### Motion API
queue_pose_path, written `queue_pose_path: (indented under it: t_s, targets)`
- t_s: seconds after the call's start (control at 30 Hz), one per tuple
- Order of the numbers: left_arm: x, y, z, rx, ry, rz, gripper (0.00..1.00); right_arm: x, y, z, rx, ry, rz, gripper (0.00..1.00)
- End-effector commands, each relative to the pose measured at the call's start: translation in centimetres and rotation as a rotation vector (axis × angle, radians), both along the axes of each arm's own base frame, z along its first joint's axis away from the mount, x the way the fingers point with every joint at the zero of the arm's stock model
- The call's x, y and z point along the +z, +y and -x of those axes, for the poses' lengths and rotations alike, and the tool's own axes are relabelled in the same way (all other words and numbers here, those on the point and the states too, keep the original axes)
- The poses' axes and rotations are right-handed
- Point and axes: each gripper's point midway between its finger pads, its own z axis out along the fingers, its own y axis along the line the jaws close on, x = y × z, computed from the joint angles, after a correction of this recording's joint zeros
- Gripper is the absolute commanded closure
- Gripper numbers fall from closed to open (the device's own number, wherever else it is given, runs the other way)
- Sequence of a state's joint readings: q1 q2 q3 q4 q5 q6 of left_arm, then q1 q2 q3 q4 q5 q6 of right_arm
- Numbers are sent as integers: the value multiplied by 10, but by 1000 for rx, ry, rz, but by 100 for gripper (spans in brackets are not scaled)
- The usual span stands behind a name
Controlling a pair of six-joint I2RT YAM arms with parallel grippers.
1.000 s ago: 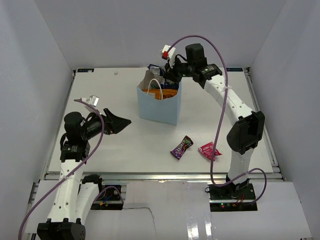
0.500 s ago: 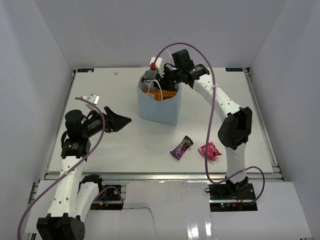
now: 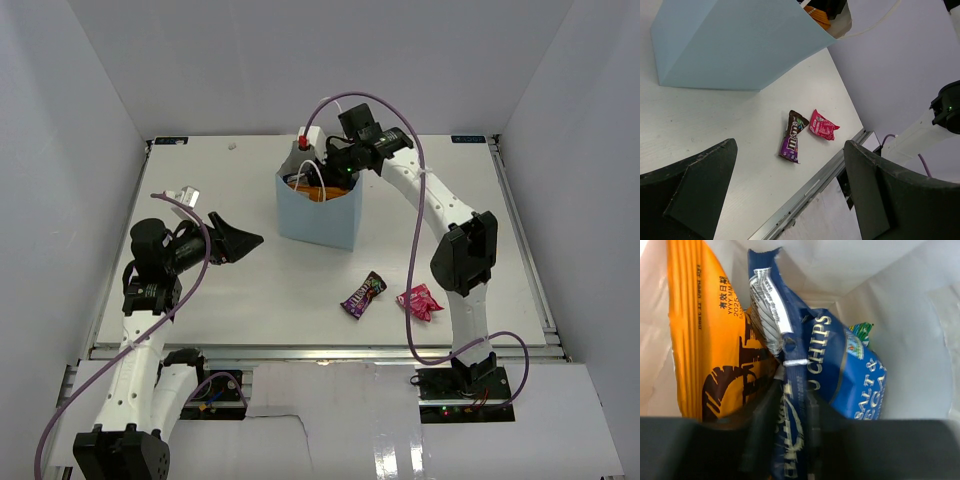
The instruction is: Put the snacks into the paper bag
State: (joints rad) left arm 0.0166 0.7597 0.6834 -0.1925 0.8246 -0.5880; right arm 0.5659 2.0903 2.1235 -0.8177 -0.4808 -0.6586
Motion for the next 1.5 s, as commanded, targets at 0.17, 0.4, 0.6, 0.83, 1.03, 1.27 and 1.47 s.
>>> queue_pose_path:
  t_s: [0.17, 0.4, 0.6, 0.83, 1.03, 1.27, 1.47]
  targets:
    - [27, -2, 1, -16, -75, 8, 2, 81, 0, -4, -19, -114, -128, 43]
    - [43, -1, -3, -1, -99, 14, 2, 140, -17, -3, -54, -190, -245, 36]
    - [68, -4, -9, -29, -126, 24, 2, 187, -42, 6, -84, -232, -336, 30]
    - [88, -49, 0, -179, -183, 0, 4, 207, -111, 21, -138, -160, -434, 34]
    - [35, -146, 24, -328, -141, -193, 3, 121, -173, 71, -94, 44, -441, 29]
    - [-70, -211, 22, -280, -29, -504, 3, -4, -238, 119, -386, 133, -239, 18]
    - [-128, -257, 9, -351, -16, -662, 9, -33, -269, 140, -527, 170, -251, 17]
